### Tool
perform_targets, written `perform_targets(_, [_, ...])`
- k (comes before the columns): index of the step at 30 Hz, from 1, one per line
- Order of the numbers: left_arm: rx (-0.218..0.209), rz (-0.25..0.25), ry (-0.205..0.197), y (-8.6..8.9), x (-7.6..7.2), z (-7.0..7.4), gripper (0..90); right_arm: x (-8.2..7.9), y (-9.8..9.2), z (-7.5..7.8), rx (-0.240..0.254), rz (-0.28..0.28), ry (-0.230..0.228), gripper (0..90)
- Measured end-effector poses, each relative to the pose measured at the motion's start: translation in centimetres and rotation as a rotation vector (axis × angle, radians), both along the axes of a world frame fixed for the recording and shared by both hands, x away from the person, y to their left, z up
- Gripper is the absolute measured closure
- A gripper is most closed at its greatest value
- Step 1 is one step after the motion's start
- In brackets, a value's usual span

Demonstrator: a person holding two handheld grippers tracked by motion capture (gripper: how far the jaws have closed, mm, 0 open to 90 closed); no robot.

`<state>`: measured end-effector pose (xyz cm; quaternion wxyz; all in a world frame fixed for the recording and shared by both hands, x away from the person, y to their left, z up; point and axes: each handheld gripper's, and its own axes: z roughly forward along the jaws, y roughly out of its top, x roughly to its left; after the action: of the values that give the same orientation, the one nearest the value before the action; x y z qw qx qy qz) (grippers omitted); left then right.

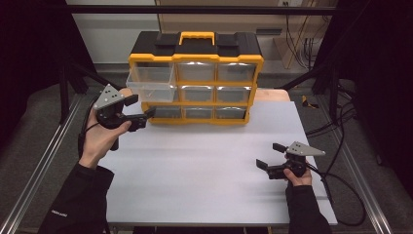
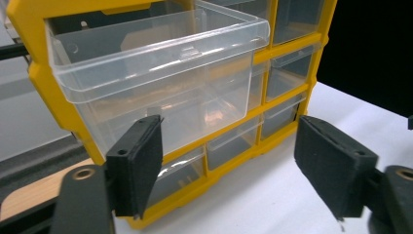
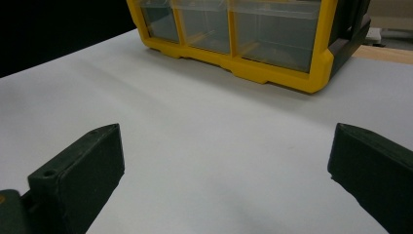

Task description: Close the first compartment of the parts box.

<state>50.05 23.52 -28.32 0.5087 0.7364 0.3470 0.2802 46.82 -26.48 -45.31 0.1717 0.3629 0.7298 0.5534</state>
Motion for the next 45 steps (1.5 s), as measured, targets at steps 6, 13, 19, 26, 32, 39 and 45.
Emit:
perform_targets(6, [0.011,-0.004,0.012,-0.2,0.1,-0.4,34.6,0.0,0.0,0.0,-0.002,0.002,0.000,0.6])
perform_targets(13, [0.004,-0.019,0.032,-0.6,0.4,-0.6,48.9,0.0,0.0,0.0,-0.002,0.000,0.000,0.6])
perform_targets(19, [0.027,-0.007,0.030,-0.7,0.7,-0.7,59.7,0.0,0.0,0.0,-0.003,0.001,0.000,0.6])
perform_targets(26, [0.034,0.008,0.019,-0.7,1.1,-0.5,71.1,0.0,0.0,0.0,0.000,0.001,-0.001,0.6])
perform_targets(32, [0.060,0.035,0.003,-0.6,1.5,-0.4,78.1,0.0,0.0,0.0,-0.002,-0.001,0.000,0.6])
perform_targets(39, [0.068,0.046,-0.004,-0.5,1.8,-0.2,87.5,0.0,0.0,0.0,-0.003,0.000,0.001,0.6])
perform_targets(45, [0.075,0.055,-0.008,-0.6,2.3,-0.1,89.9,0.0,0.0,0.0,0.000,0.000,0.000,0.6])
